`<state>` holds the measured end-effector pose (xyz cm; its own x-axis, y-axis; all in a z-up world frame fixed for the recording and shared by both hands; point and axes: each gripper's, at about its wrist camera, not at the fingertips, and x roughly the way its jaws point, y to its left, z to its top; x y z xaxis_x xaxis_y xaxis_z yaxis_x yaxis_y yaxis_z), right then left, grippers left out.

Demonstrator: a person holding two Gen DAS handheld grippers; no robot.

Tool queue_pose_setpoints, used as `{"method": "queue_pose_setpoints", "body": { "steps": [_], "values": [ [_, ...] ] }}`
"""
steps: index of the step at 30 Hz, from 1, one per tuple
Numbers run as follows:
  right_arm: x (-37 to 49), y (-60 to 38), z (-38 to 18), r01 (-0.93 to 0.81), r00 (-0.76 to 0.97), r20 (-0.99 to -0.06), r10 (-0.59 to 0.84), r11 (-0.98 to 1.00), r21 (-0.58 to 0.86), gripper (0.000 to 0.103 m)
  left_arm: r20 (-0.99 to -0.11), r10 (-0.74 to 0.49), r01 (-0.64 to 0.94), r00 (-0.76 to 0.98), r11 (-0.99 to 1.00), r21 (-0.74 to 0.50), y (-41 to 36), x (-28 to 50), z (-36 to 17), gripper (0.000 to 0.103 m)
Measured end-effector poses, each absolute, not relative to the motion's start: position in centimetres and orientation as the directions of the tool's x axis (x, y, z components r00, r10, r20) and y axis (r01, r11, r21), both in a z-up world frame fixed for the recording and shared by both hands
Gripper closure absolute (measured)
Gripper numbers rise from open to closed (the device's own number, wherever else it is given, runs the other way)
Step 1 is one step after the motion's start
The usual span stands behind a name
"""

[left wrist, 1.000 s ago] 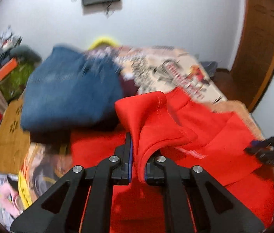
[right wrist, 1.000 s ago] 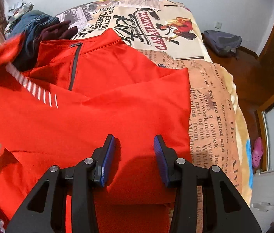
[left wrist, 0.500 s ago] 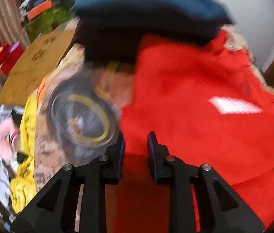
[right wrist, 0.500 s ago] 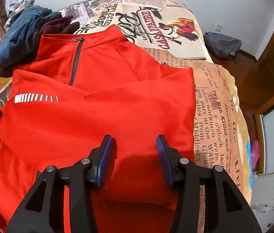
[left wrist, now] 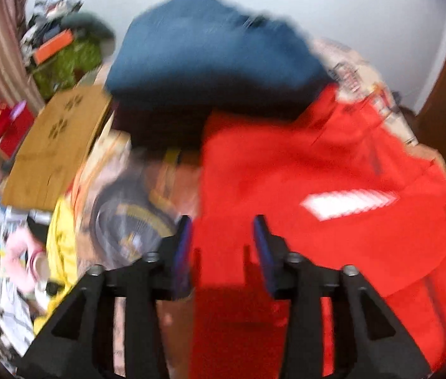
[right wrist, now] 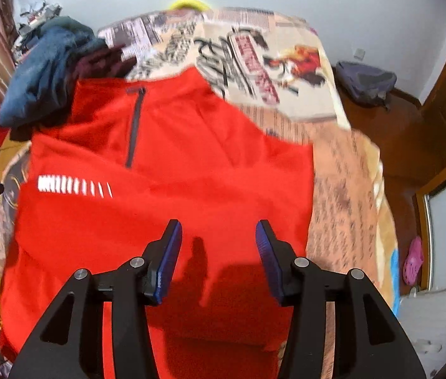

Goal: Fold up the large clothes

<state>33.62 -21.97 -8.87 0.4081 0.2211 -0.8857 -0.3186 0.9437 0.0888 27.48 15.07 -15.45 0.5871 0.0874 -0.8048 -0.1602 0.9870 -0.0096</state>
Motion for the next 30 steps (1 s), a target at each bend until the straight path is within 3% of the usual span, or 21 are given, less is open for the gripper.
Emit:
{"method": "queue_pose_setpoints", "body": {
  "steps": [2, 8, 16, 22, 30],
  "values": [
    [34.2, -21.5, -7.6, -0.330, 0.436, -0.870, 0.230, 0.940, 0.083, 0.058, -0.779, 0.062, -0.129, 0.624, 0.991, -0.025, 13.8, 28.7, -13.9, 0.049],
    [36.5, -19.5, -5.2, -0.380, 0.479, -0.836, 0.270, 0.921, 0.080, 0.058, -0.748, -0.003, -0.056, 0.663, 0.997, -0.053, 10.2, 33.0, -11.7, 0.048],
    [40.7, -16.6, -6.1, -0.422, 0.435, -0.844, 0.313, 0.899, 0.116, 0.057, -0.778, -0.057, 0.037, 0.625, 0.998, -0.044, 6.1, 38.9, -13.9, 0.048],
    [45.3, -14.7, -9.0, -0.408, 0.343, -0.883, 0.321, 0.898, 0.168, 0.057, -0.803, 0.064, -0.022, 0.593, 0.998, 0.064, 5.9, 42.8, -18.0, 0.048],
    [51.6, -11.7, -14.0, -0.391, 0.235, -0.936, 0.260, 0.907, 0.154, 0.057, -0.801, 0.083, -0.100, 0.593, 0.995, 0.029, 7.7, 45.0, -20.9, 0.048]
  ]
}}
